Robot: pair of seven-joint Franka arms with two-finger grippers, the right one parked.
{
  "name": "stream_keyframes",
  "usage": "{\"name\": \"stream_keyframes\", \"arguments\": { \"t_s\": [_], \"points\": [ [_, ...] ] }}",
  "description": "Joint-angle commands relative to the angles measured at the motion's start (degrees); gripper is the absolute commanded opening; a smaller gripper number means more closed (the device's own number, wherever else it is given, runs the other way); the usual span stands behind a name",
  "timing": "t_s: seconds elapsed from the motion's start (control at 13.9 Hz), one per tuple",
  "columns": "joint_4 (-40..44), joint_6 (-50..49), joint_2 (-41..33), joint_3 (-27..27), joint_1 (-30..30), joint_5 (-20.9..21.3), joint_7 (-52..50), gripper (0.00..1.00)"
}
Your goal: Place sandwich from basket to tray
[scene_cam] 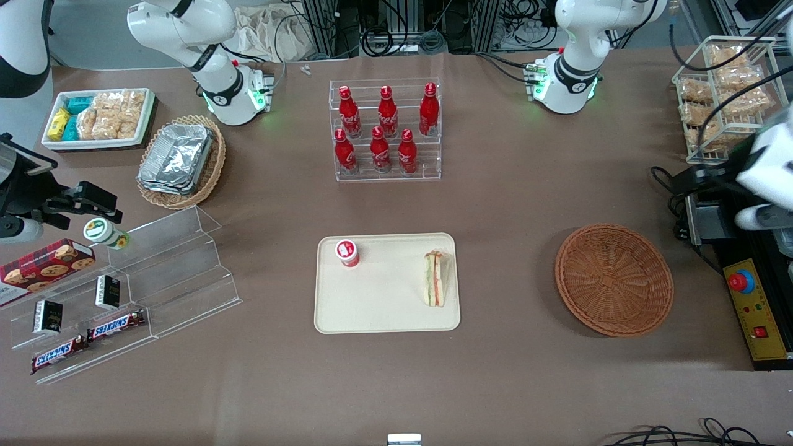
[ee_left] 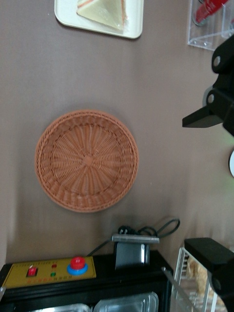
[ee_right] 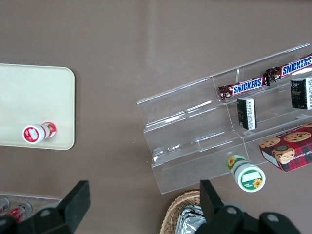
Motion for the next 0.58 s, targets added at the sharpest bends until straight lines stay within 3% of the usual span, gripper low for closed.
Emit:
{"name": "stream_keyframes", "arguments": {
  "t_s": [0.0, 0.5],
  "points": [
    [-5.44, 2.11, -5.11, 4.08, -1.72, -1.49, 3.17, 1.0],
    [-5.54, 2.91, -3.8, 4.26, -1.9, -2.71, 1.76, 1.0]
  ]
}}
